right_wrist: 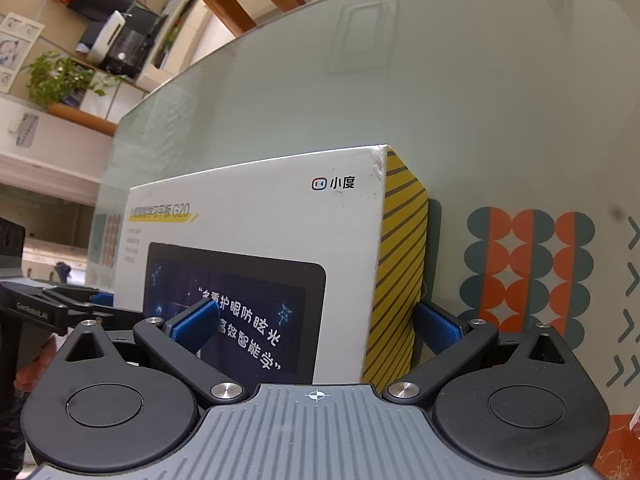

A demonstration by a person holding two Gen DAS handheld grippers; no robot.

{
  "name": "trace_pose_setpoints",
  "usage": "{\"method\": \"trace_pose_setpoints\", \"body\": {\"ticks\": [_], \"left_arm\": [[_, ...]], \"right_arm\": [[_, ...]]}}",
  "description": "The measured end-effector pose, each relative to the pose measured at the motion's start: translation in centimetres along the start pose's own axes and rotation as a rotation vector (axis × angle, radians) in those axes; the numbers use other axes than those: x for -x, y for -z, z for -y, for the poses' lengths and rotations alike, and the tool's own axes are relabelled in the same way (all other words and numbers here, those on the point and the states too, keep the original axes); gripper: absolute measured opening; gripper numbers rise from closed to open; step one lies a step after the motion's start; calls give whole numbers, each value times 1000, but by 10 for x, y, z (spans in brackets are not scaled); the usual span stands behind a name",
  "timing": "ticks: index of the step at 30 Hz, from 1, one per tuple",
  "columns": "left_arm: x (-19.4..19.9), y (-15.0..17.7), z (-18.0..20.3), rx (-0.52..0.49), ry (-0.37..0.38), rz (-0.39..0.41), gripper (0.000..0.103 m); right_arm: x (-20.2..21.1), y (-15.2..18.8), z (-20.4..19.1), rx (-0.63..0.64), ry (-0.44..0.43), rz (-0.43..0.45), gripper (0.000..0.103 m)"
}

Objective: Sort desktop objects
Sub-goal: 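Close the left tool on one lid end while the right tool grips the other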

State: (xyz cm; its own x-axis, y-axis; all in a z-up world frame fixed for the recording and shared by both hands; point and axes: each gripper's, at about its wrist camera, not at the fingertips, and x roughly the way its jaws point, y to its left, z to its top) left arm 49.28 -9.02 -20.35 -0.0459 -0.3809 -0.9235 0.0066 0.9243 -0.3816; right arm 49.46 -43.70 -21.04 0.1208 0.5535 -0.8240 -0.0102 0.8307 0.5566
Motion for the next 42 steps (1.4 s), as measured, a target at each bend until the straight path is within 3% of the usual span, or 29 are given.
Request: {"method": "trace_pose_setpoints", "body": {"ticks": [12, 23, 29, 34, 38, 42], "left_arm": [[-3, -4, -5, 14, 21, -59, 103], [-4, 10, 5, 8, -18, -2, 103], [-1, 25, 16, -23, -58, 62, 103], [2, 35, 42, -86, -160, 96, 103], [35, 22, 29, -88, -162, 99, 103], [34, 17, 38, -79, -167, 101, 103]], "right_arm": [[8, -1, 7, 24, -22, -8, 103], [13, 13, 2, 15, 10, 69, 103], [16, 13, -7, 17, 57, 62, 103], [7, 12, -35, 48, 141, 69, 103], [9, 14, -48, 68, 186, 77, 103], [10, 17, -60, 87, 225, 85, 103]]}}
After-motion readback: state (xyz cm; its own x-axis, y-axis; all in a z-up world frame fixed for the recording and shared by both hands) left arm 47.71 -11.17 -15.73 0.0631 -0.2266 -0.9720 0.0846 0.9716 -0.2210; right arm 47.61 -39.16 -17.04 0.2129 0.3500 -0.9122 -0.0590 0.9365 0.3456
